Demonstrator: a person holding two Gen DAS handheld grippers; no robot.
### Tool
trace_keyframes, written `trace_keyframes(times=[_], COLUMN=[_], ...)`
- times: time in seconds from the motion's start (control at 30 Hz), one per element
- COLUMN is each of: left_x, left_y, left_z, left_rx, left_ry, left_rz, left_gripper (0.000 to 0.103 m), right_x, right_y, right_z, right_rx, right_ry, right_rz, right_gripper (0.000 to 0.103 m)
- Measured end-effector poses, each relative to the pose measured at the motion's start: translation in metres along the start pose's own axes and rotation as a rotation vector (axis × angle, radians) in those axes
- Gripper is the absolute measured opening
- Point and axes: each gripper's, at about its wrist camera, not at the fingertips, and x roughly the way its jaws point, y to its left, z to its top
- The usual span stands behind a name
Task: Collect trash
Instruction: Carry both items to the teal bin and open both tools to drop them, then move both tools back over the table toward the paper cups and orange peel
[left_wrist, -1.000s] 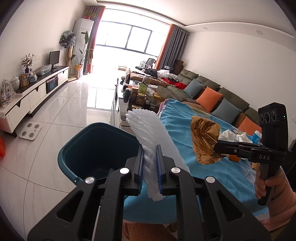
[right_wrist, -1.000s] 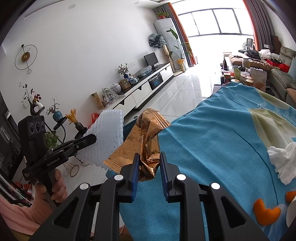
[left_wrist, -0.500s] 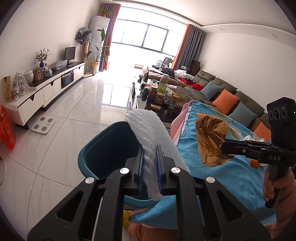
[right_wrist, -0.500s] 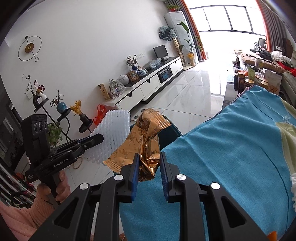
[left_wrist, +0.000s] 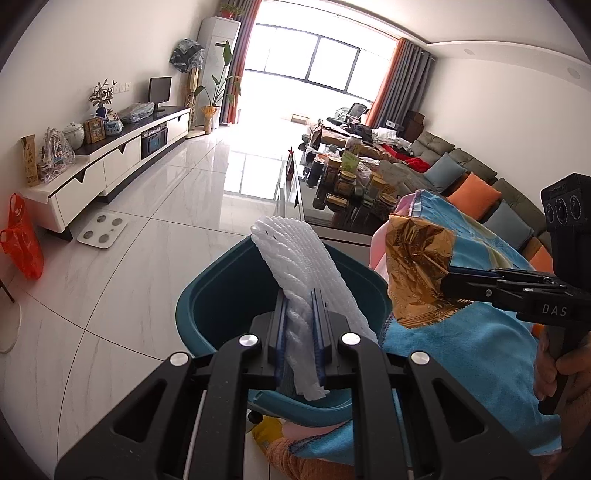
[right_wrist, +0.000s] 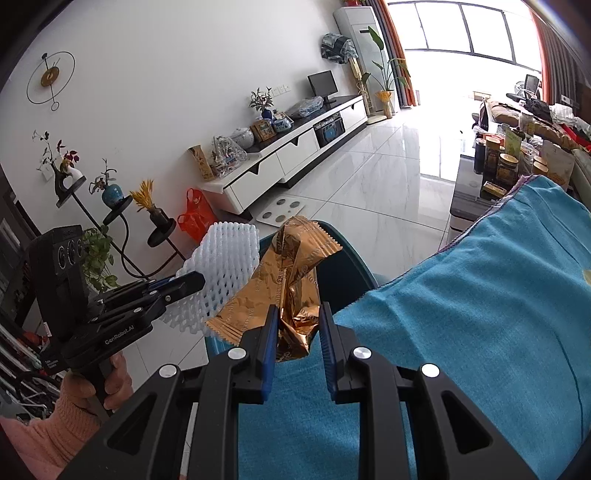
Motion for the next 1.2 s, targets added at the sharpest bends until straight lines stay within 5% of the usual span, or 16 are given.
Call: trace_keyframes(times=[0.4,0.67,1.0,1.2], left_x=[0.046,0.078,0.069,0.035], left_y=[-0.001,0.000,-0.004,-0.041], left_z=[0.001,-0.008,-0.008,0.000], left_rx=[0.003,-0.035,-0.044,0.018], left_ry=[0.062,0.089,0.043,-0.014], left_rz=[0.039,0.055,0.052,-0.061], left_gripper=[0.014,0.027,0.037,0.051], right_x=[0.044,0.060,0.022,-0.035], right_y=[0.006,0.014,0.002,-0.007], right_z=[0.014,0.018,0.004,-0.014], right_rx=[0.018,0.028,0.050,0.039], right_ry=[0.091,0.114,0.054,-0.055], right_rz=[-0.034,-0.030,-0.008,-0.051], right_gripper=[0.022,0.033,0.033,0.038])
